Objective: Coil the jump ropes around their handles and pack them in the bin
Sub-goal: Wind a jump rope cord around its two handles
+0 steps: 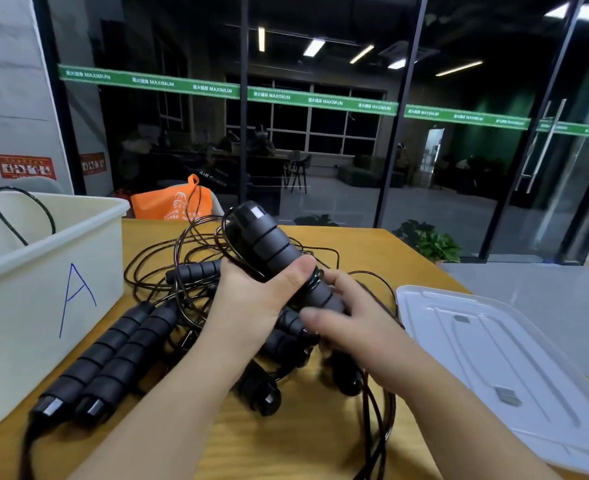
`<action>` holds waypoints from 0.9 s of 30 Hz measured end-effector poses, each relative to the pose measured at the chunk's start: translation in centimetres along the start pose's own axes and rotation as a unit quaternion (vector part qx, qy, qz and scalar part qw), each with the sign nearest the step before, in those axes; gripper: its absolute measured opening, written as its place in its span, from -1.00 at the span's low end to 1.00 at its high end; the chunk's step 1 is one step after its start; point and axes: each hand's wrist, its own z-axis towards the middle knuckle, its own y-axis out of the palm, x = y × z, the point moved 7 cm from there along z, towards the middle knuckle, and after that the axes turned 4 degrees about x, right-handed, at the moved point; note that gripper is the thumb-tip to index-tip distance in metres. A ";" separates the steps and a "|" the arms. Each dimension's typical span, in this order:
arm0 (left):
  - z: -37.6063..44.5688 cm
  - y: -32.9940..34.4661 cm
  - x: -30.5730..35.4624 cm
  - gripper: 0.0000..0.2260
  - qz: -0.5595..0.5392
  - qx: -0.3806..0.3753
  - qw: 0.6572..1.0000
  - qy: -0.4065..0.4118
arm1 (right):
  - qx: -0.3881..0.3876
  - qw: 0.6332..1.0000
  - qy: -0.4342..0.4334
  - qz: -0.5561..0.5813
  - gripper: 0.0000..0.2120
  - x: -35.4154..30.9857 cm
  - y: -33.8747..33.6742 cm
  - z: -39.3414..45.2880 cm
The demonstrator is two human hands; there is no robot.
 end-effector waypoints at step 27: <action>-2.2 1.6 2.5 -0.62 -0.034 -0.152 0.988 0.001 | -0.385 0.805 0.091 0.441 -0.51 -0.4 2.9 -1.6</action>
